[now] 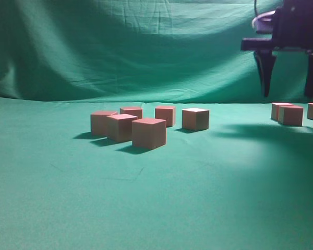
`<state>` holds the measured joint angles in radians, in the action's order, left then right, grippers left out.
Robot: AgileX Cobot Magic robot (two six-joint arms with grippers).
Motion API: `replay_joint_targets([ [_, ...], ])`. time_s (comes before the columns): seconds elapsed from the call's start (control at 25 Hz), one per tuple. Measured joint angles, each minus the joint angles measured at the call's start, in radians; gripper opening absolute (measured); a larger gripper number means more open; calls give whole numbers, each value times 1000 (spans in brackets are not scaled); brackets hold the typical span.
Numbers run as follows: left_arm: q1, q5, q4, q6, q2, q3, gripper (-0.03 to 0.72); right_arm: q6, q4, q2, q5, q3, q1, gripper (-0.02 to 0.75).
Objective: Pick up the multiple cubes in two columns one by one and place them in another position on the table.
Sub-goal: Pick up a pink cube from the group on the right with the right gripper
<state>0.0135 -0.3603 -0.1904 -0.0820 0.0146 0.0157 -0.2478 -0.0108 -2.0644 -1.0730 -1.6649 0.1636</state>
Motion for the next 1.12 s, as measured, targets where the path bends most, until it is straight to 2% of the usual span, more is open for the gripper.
replay_joint_targets([
  [0.48,0,0,0,0,0,0,0,-6,-82,-85,13,-25,6,522],
  [0.76,0,0,0,0,0,0,0,-12,-84,-96,9,-25,6,269],
  [1.12,0,0,0,0,0,0,0,-20,-101,-67,-52,-26,9,267],
])
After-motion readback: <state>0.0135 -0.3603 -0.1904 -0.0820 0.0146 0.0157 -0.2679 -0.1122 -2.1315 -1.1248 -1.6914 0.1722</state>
